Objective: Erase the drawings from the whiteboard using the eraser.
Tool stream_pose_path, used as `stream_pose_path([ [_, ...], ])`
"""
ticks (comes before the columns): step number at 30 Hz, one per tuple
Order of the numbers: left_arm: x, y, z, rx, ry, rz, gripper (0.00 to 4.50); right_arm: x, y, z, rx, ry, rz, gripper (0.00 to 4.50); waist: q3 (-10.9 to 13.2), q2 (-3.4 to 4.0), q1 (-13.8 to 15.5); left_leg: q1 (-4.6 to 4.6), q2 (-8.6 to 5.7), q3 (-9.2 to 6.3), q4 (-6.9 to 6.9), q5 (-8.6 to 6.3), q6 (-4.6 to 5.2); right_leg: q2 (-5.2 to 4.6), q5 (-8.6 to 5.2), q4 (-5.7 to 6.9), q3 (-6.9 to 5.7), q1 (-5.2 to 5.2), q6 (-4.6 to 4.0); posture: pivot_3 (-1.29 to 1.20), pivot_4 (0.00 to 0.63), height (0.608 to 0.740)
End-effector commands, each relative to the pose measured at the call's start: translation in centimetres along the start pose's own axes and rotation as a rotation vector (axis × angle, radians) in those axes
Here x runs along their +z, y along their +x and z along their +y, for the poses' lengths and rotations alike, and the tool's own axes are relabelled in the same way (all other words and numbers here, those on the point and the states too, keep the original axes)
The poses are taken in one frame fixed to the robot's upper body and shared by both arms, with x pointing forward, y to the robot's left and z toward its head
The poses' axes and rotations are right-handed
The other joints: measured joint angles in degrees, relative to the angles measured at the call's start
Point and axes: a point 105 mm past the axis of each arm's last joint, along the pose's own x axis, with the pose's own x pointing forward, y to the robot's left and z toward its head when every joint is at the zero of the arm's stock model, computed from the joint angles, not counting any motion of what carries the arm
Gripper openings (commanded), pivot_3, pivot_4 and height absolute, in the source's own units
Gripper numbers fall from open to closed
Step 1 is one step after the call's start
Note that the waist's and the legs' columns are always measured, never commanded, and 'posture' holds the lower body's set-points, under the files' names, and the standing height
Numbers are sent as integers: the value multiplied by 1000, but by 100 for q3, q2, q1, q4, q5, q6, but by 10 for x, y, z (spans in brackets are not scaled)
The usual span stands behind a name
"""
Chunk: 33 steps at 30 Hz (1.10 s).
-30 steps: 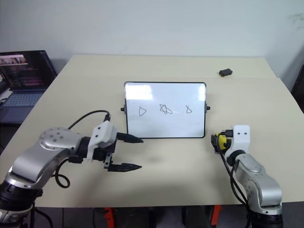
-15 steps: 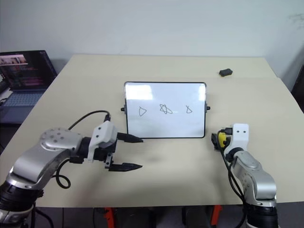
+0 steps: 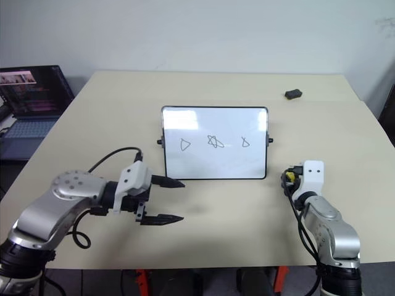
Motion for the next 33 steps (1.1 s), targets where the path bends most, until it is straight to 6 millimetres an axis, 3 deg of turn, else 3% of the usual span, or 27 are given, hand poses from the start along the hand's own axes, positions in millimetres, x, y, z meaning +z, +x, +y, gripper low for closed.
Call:
stream_pose_path([
  [1, 7, -4, 3, 27, 26, -23, 4500, 12, -3, -3, 1, -11, -44, 1125, 0, 0, 0, 0, 0, 0, 0, 0, 0, 0, 0, 0, 0, 0, 0, 0, 150, 740],
  [8, 7, -6, 4, 42, 15, -31, 4500, 23, -6, -5, 26, -41, -99, 1123, 0, 0, 0, 0, 0, 0, 0, 0, 0, 0, 0, 0, 0, 0, 0, 0, 150, 740],
  [15, 10, -9, 13, 136, -2, -88, 4500, 57, -12, -3, 11, -212, -281, 1123, 0, 0, -1, 0, -2, 1, 1, 0, 0, -1, 0, -1, 0, 0, 0, 0, 150, 740],
  [21, 11, -8, 23, 202, 29, -88, 4500, 82, -12, 17, 91, -299, -401, 1123, 0, 0, -5, 3, 1, 0, 1, 0, 0, 0, 0, 4, 0, 0, 0, 0, 150, 740],
  [26, 19, -7, 30, 253, 20, -136, 4500, 112, -21, 19, 44, -438, -589, 1123, 0, 0, 19, -4, -4, -1, 3, 0, 0, -5, 0, -1, -2, 0, 0, 0, 150, 740],
  [33, 21, -8, 28, 231, 15, -124, 4500, 132, -10, 41, 63, -414, -717, 1122, 0, 0, -19, 4, 1, 2, 2, 1, -1, -1, 1, 7, 0, 0, -1, 0, 150, 740],
])
